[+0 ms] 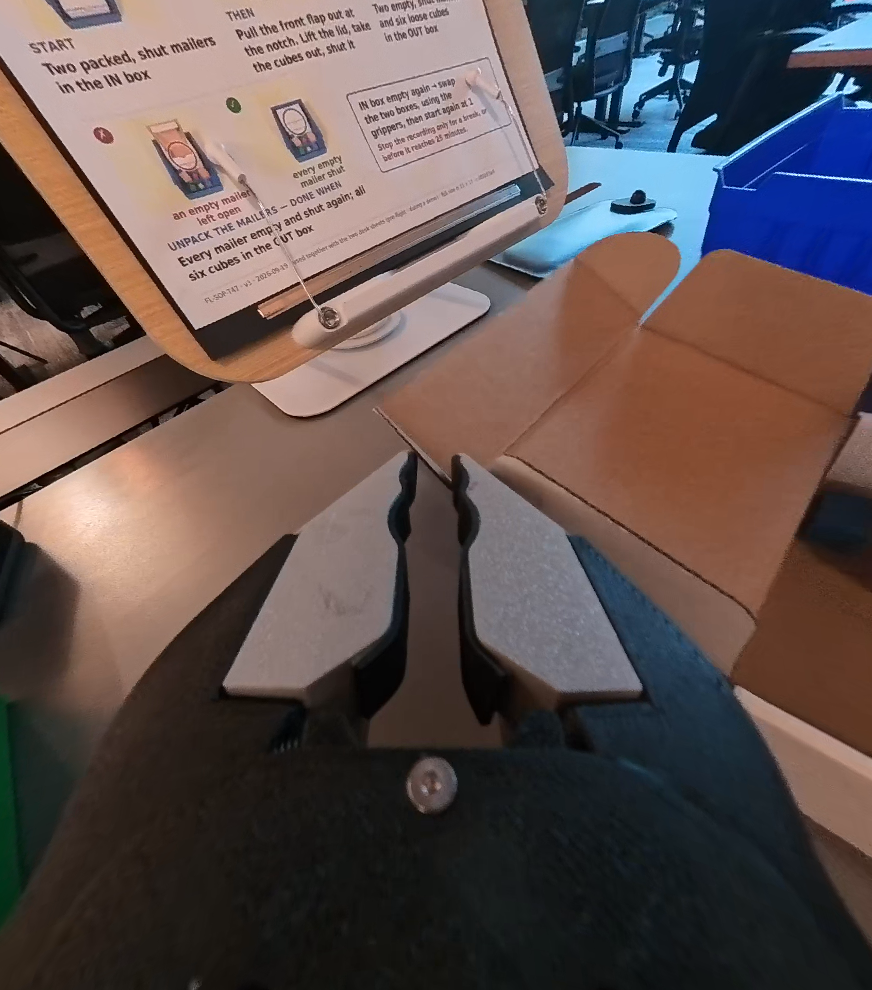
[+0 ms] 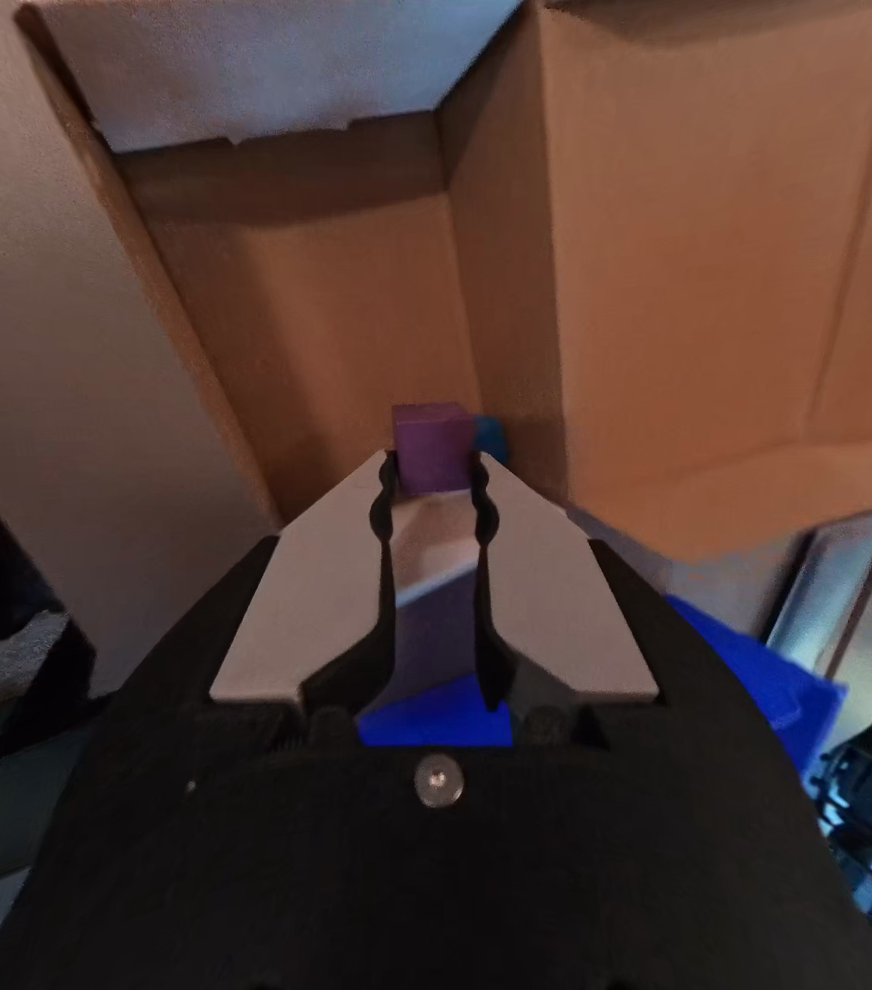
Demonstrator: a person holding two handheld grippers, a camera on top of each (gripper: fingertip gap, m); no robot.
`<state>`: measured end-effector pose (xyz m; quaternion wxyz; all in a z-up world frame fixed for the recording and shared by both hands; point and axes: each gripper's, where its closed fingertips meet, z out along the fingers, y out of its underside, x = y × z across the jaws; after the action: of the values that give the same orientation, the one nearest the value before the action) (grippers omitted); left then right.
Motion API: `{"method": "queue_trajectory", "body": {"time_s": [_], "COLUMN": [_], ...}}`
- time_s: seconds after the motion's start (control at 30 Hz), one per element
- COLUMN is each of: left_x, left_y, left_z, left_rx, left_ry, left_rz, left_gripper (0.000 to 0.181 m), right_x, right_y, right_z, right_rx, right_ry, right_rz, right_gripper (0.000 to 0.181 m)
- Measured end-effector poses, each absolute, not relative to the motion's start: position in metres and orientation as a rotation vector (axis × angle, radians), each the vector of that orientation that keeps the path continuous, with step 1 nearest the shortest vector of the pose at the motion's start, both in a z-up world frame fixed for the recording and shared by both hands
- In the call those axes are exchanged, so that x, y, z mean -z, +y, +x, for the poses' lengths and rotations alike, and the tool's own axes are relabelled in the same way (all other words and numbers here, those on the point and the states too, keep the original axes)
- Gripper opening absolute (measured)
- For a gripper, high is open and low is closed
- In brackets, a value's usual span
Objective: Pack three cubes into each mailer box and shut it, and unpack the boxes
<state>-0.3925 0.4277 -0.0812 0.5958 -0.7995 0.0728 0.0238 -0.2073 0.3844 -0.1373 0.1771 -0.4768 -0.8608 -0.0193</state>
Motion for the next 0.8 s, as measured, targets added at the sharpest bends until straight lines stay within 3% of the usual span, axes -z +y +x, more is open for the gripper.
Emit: {"method": "queue_trajectory", "body": {"time_s": [0.3, 0.63, 0.8], "left_x": [0.082, 0.091, 0.093], "left_y": [0.428, 0.429, 0.430], "left_z": [-0.393, -0.397, -0.400], "left_rx": [-0.065, -0.076, -0.070], "left_ry": [0.173, 0.162, 0.155], "left_rz": [-1.858, -1.883, -1.893], "left_gripper": [0.011, 0.011, 0.011], "right_x": [0.035, 0.132, 0.133], "right_y": [0.466, 0.520, 0.525], "right_z": [-0.087, 0.038, 0.038], "right_rx": [0.038, 0.365, 0.256], "right_ry": [-2.046, -2.044, -1.972], "right_rz": [-1.706, -2.187, -2.230], "right_gripper": [0.026, 0.025, 0.025]}}
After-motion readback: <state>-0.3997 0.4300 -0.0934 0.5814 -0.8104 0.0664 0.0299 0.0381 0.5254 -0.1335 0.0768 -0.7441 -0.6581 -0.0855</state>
